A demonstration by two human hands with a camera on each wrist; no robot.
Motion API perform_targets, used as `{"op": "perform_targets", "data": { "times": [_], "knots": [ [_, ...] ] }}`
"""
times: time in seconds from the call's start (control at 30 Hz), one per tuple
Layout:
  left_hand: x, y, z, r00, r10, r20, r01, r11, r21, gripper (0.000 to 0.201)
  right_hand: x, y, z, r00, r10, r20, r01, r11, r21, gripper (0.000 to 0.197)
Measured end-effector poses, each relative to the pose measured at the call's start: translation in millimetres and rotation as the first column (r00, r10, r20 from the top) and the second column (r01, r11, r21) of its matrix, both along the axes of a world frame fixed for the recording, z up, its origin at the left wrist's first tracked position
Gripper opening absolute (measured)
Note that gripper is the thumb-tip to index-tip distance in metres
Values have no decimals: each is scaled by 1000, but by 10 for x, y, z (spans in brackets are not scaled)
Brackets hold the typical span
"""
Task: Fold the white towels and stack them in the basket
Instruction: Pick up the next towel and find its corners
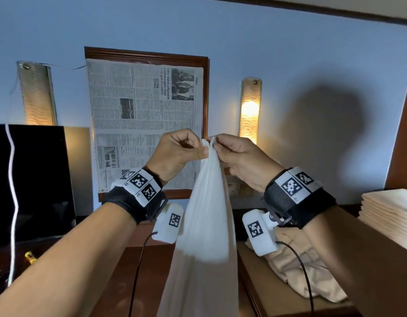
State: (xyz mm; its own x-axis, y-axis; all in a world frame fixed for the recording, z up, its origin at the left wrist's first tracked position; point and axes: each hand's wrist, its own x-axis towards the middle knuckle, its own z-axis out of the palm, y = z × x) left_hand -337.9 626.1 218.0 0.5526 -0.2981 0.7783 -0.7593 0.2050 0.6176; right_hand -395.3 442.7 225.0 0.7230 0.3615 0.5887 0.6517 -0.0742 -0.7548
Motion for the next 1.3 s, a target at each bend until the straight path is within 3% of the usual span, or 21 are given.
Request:
{"op": "perform_targets", "data": {
  "times": [0.1,0.23,0.37,0.43,0.5,0.57,0.7,0.83,1.03,1.2,1.3],
  "knots": [
    [41,36,-103,1000,-4,-15,4,1000,6,53,2,112,-139,978,134,-157,-109,982,156,17],
    [58,129,-271,997,16,-70,-13,999,42,48,42,208,-293,964,129,-231,-81,975,206,20],
    [41,209,-504,981,70,-183,-50,992,112,65,134,200,-446,976,69,-205,-35,986,165,9],
    [8,223,-626,950,39,-308,8,989,148,56,218,182,-513,980,-14,-199,42,990,138,9],
    [-68,185,-717,888,-27,-458,80,992,96,46,320,179,-556,987,-125,-103,133,988,75,6],
    [-120,130,-790,868,-23,-496,70,995,76,50,410,174,-585,981,-195,10,195,981,-13,8],
    [-83,75,-817,943,187,-276,-125,965,229,24,539,134,-613,943,-282,174,308,940,-146,8],
    [25,11,-758,941,315,-121,-252,896,364,44,669,67,-715,920,-338,198,362,927,-102,9],
    [230,-93,-773,909,415,-41,-337,789,513,37,818,-206,-1324,965,-241,-101,242,970,-3,34],
    [417,-31,-847,810,587,-21,-502,710,493,39,967,-501,-2183,943,-146,-299,109,984,-139,24],
    [446,32,-911,774,633,15,-543,651,530,36,1036,-652,-2555,922,-164,-350,136,985,-103,23]
  ]
}}
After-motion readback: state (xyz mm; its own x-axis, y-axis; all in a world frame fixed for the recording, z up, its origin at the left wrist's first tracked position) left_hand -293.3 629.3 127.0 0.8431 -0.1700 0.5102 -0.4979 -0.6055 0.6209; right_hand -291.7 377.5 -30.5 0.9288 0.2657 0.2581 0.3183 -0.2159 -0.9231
